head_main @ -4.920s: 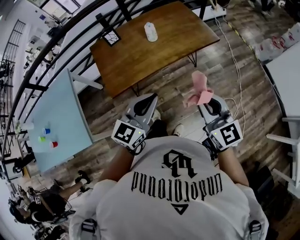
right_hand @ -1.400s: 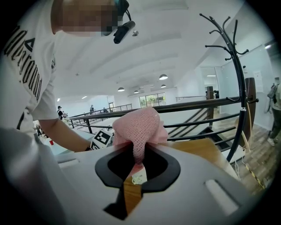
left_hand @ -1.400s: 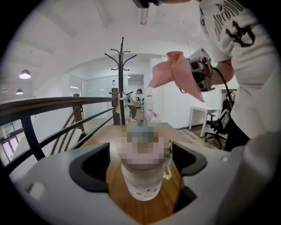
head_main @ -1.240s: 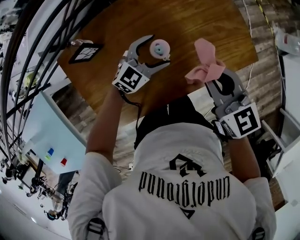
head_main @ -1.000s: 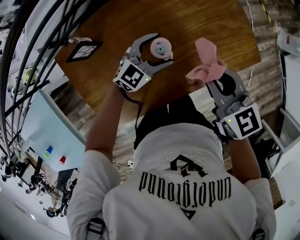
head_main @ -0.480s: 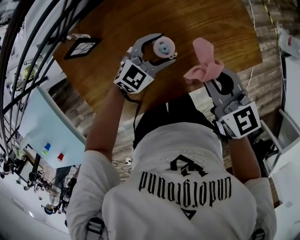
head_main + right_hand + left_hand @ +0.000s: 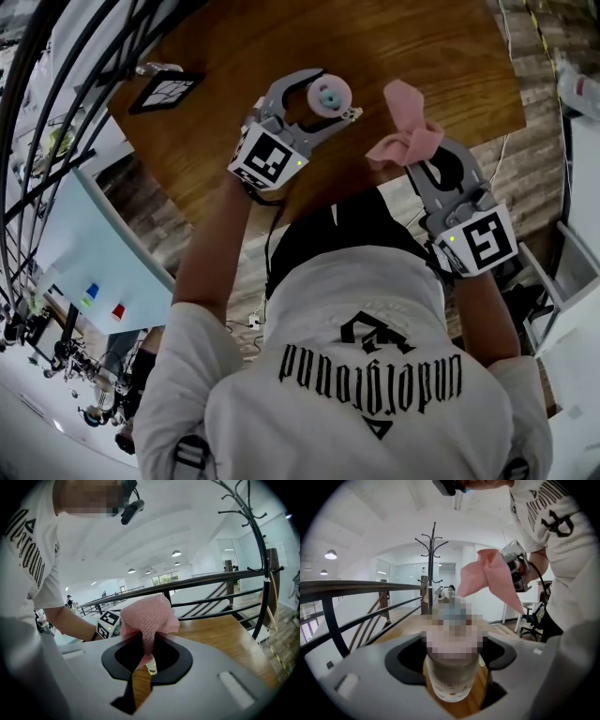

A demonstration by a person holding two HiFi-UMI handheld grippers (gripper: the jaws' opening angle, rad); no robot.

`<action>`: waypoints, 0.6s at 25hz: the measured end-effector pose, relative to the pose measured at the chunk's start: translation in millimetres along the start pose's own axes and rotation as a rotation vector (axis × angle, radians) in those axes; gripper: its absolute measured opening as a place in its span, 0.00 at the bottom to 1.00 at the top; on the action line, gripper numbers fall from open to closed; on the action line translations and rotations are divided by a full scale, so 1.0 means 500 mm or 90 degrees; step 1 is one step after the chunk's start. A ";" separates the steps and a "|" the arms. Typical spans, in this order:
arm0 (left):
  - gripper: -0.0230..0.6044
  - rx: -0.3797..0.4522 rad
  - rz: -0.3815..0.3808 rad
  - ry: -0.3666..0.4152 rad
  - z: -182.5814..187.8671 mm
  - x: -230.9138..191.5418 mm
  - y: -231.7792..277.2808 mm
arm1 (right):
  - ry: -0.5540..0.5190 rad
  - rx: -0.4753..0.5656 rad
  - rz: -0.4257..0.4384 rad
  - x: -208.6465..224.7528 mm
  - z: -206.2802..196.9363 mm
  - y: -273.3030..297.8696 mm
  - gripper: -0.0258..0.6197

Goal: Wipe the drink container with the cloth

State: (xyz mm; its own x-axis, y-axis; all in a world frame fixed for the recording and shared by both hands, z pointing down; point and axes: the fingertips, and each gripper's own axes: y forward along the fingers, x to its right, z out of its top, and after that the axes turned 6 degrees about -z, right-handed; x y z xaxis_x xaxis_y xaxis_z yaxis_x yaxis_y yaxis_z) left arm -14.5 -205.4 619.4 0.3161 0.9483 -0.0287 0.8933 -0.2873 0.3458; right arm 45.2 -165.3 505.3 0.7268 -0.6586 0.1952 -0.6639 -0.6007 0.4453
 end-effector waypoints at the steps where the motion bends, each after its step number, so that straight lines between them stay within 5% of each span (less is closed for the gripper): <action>1: 0.66 0.003 0.002 0.000 0.006 0.001 -0.001 | 0.000 -0.002 0.001 -0.001 0.000 -0.001 0.10; 15: 0.65 0.024 0.039 -0.025 0.193 0.005 -0.088 | -0.029 0.037 -0.004 -0.038 0.050 -0.032 0.10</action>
State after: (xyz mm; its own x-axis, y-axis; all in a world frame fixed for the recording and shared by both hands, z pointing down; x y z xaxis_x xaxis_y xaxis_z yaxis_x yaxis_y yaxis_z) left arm -22.3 -203.5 513.3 0.3823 0.9229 -0.0460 0.8828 -0.3501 0.3131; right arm 37.6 -154.3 472.7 0.7229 -0.6739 0.1522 -0.6697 -0.6292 0.3946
